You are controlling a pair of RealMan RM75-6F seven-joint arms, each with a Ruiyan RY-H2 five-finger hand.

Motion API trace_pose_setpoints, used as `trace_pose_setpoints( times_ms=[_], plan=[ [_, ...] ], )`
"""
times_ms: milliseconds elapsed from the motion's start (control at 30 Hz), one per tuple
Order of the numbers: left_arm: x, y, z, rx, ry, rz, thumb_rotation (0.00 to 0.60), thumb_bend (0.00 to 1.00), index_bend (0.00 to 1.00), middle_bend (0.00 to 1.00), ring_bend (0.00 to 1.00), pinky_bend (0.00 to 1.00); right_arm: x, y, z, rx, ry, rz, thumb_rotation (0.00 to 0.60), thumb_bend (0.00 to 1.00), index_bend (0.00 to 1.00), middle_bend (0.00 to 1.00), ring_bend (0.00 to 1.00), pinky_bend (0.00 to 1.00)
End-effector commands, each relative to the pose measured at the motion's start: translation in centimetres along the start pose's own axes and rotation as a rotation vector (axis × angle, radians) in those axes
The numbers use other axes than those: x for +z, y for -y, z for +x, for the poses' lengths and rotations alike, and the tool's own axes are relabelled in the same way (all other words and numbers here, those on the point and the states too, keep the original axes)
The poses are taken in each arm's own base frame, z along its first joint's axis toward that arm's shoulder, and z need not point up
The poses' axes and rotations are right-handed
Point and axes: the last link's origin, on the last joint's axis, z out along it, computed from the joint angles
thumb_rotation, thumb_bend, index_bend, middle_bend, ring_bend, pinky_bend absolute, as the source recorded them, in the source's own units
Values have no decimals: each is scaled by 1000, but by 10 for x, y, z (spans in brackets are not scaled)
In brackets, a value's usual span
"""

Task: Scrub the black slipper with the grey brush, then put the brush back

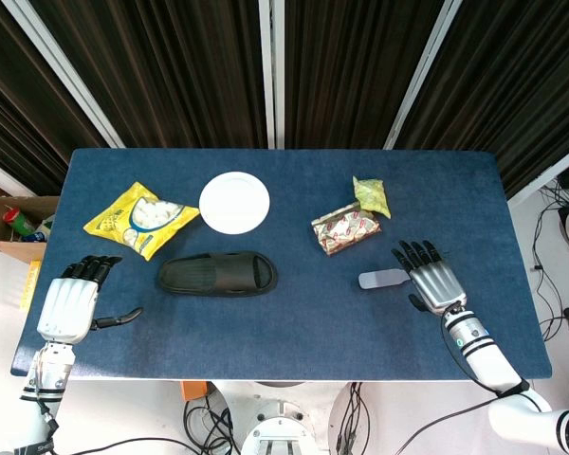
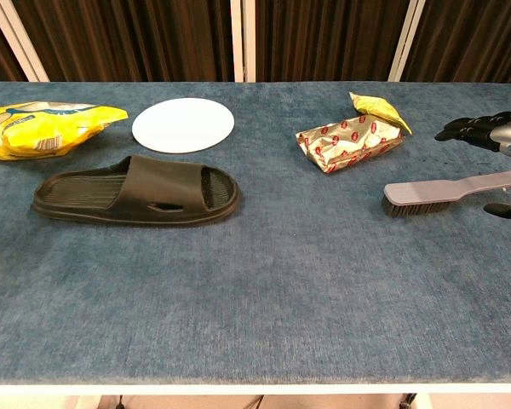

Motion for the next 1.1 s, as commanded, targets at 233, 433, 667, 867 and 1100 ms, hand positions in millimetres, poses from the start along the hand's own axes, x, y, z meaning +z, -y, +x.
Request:
trace_pose_setpoints(
  times_ms=[233, 433, 667, 867, 1100],
  plan=[
    [1, 0, -1, -7, 13, -2, 213, 17, 207, 262, 233, 359, 3, 0, -5, 9, -21, 0, 600, 268, 157, 61, 0, 0],
    [0, 2, 0, -9, 10, 2, 215, 16, 207, 262, 233, 360, 8, 0, -8, 30, -21, 0, 600, 273, 233, 76, 0, 0],
    [1, 2, -1, -14, 15, -9, 217, 17, 207, 274, 233, 360, 17, 6, -12, 52, -27, 11, 600, 270, 262, 89, 0, 0],
    [2, 4, -2, -6, 22, 0, 212, 16, 207, 278, 233, 360, 24, 12, -13, 83, -36, 29, 600, 273, 310, 108, 0, 0],
    [2, 6, -1, -9, 23, 1, 214, 16, 207, 280, 233, 360, 30, 17, -12, 91, -32, 36, 600, 272, 334, 116, 0, 0]
  ],
)
